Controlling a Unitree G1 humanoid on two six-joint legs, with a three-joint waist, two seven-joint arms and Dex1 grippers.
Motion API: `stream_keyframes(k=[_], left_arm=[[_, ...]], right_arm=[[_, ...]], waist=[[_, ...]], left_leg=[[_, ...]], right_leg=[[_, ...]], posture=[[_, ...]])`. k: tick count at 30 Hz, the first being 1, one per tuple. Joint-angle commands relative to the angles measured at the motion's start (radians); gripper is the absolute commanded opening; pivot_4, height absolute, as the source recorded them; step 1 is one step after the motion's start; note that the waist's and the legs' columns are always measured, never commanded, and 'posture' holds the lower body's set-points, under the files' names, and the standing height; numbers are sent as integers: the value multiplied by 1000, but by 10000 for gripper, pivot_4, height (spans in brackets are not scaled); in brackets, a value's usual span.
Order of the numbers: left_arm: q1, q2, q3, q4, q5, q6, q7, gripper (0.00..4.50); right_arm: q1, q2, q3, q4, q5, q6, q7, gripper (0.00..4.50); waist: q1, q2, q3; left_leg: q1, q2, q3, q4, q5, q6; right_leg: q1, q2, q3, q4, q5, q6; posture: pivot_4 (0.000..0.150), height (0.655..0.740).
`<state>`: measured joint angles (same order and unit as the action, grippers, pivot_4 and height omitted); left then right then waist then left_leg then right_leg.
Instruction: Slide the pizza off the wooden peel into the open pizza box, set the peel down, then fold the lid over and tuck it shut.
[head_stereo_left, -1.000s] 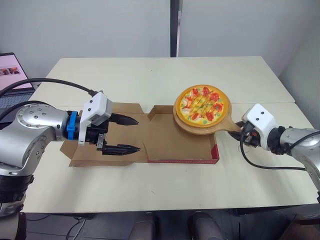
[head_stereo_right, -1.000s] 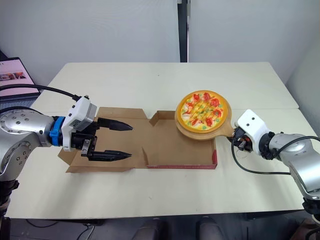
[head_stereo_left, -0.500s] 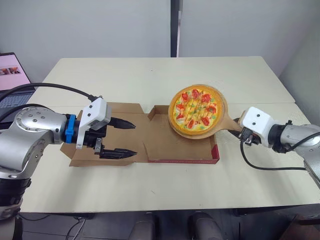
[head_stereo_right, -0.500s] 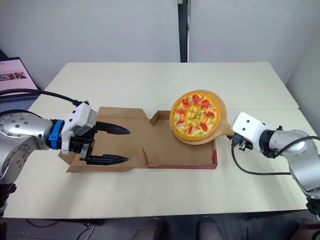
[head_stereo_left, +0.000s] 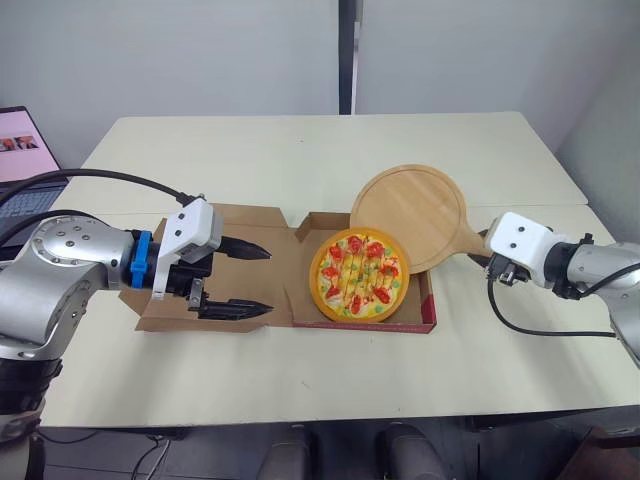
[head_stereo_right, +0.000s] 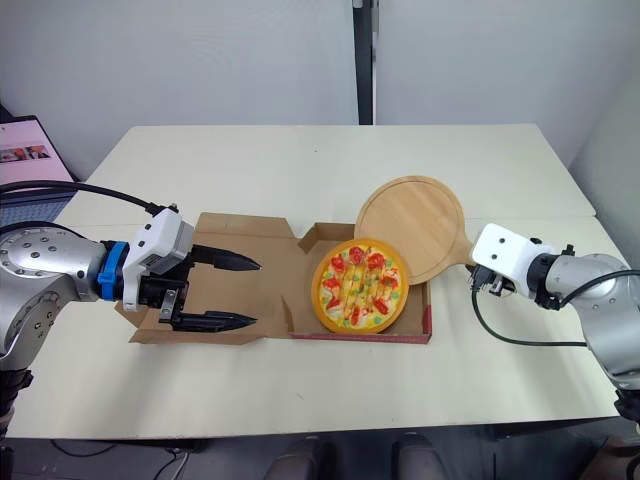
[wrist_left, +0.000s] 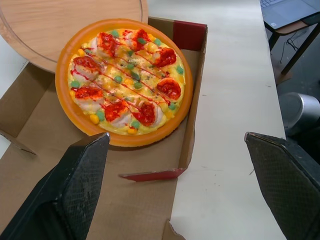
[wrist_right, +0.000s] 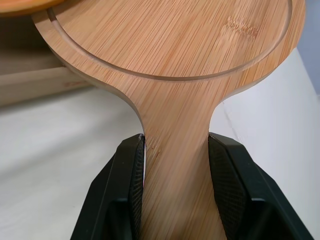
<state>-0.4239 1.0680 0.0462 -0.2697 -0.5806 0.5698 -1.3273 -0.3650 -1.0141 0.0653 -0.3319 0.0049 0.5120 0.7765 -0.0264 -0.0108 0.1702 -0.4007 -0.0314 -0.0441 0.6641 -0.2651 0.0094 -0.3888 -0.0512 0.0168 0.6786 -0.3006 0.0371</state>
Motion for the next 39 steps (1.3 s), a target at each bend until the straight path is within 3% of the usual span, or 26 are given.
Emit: stream_keyframes(k=[1,9,18,24,31,39], left_arm=[[0,10,25,-5,6,-22,-9,45000],[-2,-5,24,-2,7,-34,-14,45000],[5,-17,31,-24,-23,-17,-18,45000],[-14,-41,21,-22,-38,-5,-12,45000],[-25,-56,8,-23,-39,-5,-14,45000],[-50,-74,8,-34,-57,17,-7,45000]], right_arm=[[-50,-14,-64,16,-43,-41,-43,15928],[-41,-3,-176,37,-36,-1,-66,15928],[189,79,-442,-96,48,176,-72,15928],[369,199,-587,-176,103,249,-92,15928],[513,330,-668,-180,157,220,-123,15928],[595,393,-704,-170,209,282,-160,15928]], waist=[[0,0,0],[1,0,0],[4,0,0],[6,0,0],[4,0,0],[3,0,0]], left_leg=[[0,0,0,0,0,0],[0,0,0,0,0,0],[0,0,0,0,0,0],[1,0,0,0,0,0],[1,0,0,0,0,0],[1,0,1,0,0,0]], right_leg=[[0,0,0,0,0,0],[0,0,0,0,0,0],[0,0,0,1,0,0],[1,0,0,1,0,0],[1,0,0,1,0,0],[2,0,1,1,0,0]], posture=[[1500,7318],[1500,7318],[1500,7318],[1500,7318],[1500,7318],[1500,7318]])
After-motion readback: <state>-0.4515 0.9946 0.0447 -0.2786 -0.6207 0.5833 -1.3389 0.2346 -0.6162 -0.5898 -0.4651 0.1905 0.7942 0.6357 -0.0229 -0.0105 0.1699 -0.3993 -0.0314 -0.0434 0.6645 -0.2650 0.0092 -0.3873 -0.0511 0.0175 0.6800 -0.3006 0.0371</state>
